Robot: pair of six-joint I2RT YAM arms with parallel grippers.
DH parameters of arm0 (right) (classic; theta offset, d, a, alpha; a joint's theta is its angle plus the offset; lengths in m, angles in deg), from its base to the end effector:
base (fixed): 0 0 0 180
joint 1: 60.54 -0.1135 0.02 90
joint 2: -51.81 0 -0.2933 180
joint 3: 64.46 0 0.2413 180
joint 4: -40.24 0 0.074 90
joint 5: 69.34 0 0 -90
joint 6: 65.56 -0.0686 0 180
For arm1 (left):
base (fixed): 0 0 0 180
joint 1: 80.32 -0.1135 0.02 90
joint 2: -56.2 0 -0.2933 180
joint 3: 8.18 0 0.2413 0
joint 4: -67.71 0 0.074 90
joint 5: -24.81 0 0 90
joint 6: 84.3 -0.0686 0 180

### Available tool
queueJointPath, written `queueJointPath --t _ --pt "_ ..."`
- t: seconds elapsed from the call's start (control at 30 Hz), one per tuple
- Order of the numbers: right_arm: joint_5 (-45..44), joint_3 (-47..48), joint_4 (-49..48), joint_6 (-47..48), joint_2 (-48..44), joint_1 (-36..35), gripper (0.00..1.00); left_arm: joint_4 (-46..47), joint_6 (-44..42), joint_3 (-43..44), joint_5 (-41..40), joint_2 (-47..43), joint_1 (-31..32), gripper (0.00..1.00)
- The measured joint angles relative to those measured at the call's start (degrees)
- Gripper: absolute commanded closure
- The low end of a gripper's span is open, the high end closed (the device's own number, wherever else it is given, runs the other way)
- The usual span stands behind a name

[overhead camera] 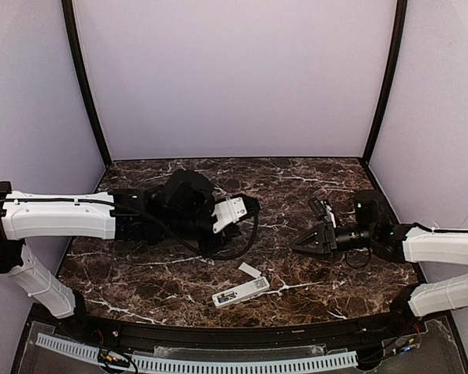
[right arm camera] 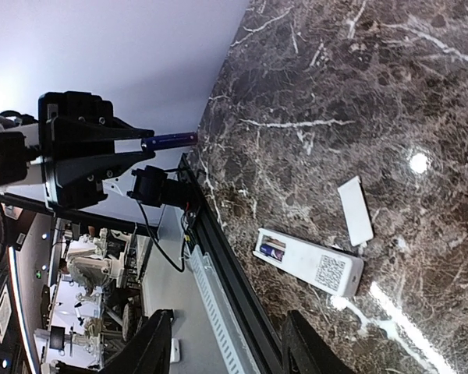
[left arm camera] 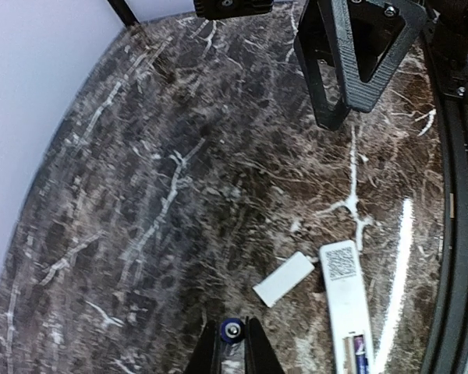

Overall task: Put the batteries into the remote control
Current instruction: Hold the remote control without the battery cover at the center of the board.

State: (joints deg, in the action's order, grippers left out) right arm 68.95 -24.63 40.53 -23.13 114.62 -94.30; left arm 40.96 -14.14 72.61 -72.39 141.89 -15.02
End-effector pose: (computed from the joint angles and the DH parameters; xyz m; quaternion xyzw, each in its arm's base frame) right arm 0.1528 0.1637 0.2329 -0.1317 0.7836 0.5862 0.1581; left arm 0.1580 -0.3228 0.3108 0.5670 0.6625 -0.1374 0.4699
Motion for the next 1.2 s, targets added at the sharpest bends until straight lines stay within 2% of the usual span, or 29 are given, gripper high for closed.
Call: queueJointPath --t 0.17,0.33,0.77,1.2 --pt "-0.92 -2.67 -0.94 0.85 4.04 -1.84 0.56 -1.49 9.29 -3.87 10.27 0.02 -3.45 1.00" --pt "-2.67 -3.15 -4.61 1.49 10.99 -5.38 0.59 -1.20 14.03 -6.36 15.02 1.55 -4.42 1.00" --pt "-6.19 -0.35 -12.28 1.66 24.41 -10.47 0.63 1.86 17.62 -9.51 21.03 4.63 -4.44 1.00" --pt "-11.23 4.22 -8.96 5.18 28.09 -13.09 0.68 2.27 19.02 -13.55 22.69 4.39 -2.97 1.00"
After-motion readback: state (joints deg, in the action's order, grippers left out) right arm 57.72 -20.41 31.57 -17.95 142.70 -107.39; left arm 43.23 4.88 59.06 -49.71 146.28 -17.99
